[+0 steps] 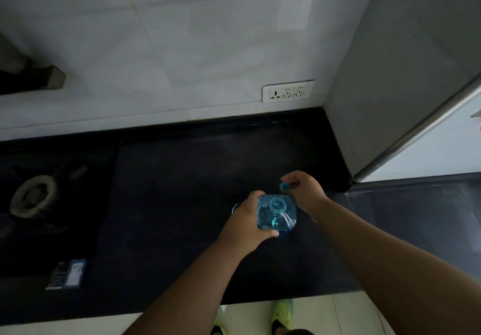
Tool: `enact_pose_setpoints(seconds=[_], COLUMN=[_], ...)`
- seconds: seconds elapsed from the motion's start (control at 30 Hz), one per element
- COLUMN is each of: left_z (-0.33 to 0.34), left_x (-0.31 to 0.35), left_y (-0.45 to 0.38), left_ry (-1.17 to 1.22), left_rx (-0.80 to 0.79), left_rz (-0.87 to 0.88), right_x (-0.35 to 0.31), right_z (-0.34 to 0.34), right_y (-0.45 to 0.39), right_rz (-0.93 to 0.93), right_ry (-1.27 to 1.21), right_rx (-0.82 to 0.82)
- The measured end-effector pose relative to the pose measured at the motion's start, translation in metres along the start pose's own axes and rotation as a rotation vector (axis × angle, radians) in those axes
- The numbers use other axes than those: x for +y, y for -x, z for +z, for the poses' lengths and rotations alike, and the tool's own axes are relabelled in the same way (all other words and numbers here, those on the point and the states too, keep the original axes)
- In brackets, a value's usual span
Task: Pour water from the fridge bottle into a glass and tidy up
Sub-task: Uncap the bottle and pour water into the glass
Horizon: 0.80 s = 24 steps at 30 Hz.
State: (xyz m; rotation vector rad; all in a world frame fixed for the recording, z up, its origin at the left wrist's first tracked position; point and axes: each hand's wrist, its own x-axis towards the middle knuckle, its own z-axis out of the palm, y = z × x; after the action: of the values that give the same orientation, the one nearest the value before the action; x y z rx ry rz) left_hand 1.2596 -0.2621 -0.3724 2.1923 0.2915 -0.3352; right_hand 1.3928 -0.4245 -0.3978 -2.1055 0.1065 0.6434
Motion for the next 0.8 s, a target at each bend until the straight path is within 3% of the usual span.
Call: enact_pose_setpoints(seconds=[0.17, 0.33, 0.4, 0.5, 0.6, 0.8], left_z=[0.0, 0.001, -0.002, -0.016, -0.022, -0.007], left_x=[0.001, 0.001, 0.001, -0.003, -0.025, -0.06], left_y=[0.001, 0.003, 0.005, 0.011, 0.016, 0.017], left_ry=[0.008, 0.008, -0.023, -0.158, -0.235, 0.103], left_rx=[-0.009, -0.011, -0.03, -0.103, 0.014, 0.044], left_rz=[-0.017, -0.02, -0.034, -0.11, -0.237, -0.531], right_x=[0.006, 0.01, 0.014, 0.015, 0.01, 0.005], right_z=[0.0, -0.012, -0.016, -0.018, -0.013, -0.006], right_y=[-0.013, 0.009, 0.025, 0.053, 0.075, 0.089], right_rz=[-0.016, 0.024, -0.055, -0.165, -0.217, -0.235], right_ry=[0.125, -0.026, -0.072, -0.091, -0.018, 0.054], right_rx=[-0.032, 0.098, 0.048, -0.156, -0.306, -0.31])
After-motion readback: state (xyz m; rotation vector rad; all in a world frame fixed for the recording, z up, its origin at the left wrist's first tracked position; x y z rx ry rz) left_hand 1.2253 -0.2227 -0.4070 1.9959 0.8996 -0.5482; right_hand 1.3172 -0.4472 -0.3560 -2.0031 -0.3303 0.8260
